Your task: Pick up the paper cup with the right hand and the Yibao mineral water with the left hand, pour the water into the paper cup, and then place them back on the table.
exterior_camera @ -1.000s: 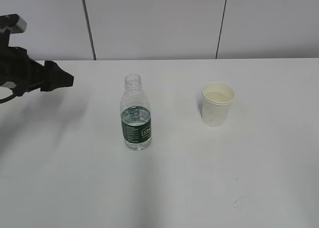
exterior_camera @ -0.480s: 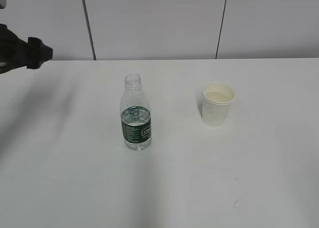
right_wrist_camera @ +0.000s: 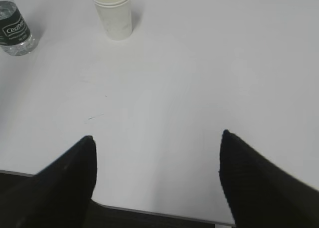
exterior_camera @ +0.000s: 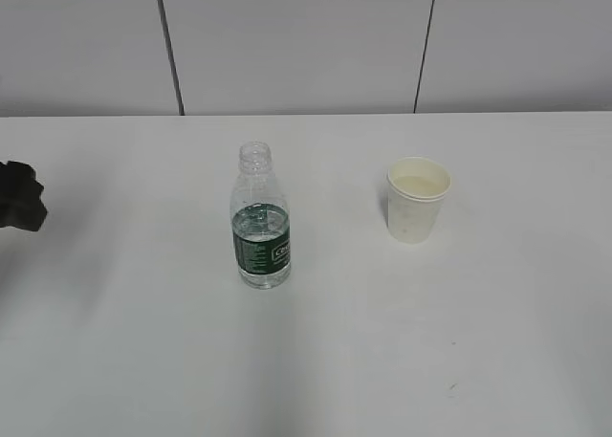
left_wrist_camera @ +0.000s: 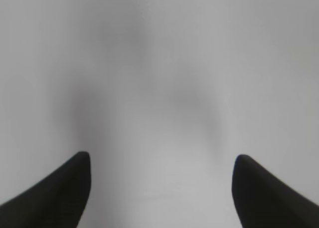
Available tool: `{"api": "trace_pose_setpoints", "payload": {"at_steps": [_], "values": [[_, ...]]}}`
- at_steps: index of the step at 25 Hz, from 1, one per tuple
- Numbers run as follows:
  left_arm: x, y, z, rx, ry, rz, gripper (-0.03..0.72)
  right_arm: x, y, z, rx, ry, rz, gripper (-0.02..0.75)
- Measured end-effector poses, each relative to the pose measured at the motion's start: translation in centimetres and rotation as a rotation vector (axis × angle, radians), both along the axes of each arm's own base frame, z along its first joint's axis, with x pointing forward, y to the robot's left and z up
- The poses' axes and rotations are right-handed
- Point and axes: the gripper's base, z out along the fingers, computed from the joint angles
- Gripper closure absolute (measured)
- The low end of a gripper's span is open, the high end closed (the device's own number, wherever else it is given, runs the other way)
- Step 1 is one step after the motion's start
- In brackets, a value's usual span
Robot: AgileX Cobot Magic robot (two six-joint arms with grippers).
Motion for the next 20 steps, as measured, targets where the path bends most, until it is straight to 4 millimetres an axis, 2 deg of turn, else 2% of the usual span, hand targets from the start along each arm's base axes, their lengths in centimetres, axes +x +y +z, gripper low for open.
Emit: {"api": "trace_pose_setpoints", "payload": {"at_steps": [4,6,15,20], "values": [[-3.9,0.2,2.9,-0.046,-0.080,0.006,0.157,0.0,0.0,0.0,0.000,0.000,0.000,0.145],[-6.3,0.3,3.5,-0.071,-0.107,0.009,0.157,0.0,0.0,0.0,0.000,0.000,0.000,0.145],[-17.1,1.5,4.5,-0.100,-0.157,0.006,0.164,0.0,0.0,0.0,0.000,0.000,0.000,0.145],[-21.2,1.5,3.7,-0.158,-0.182,0.001,0.165,0.0,0.0,0.0,0.000,0.000,0.000,0.145]]}}
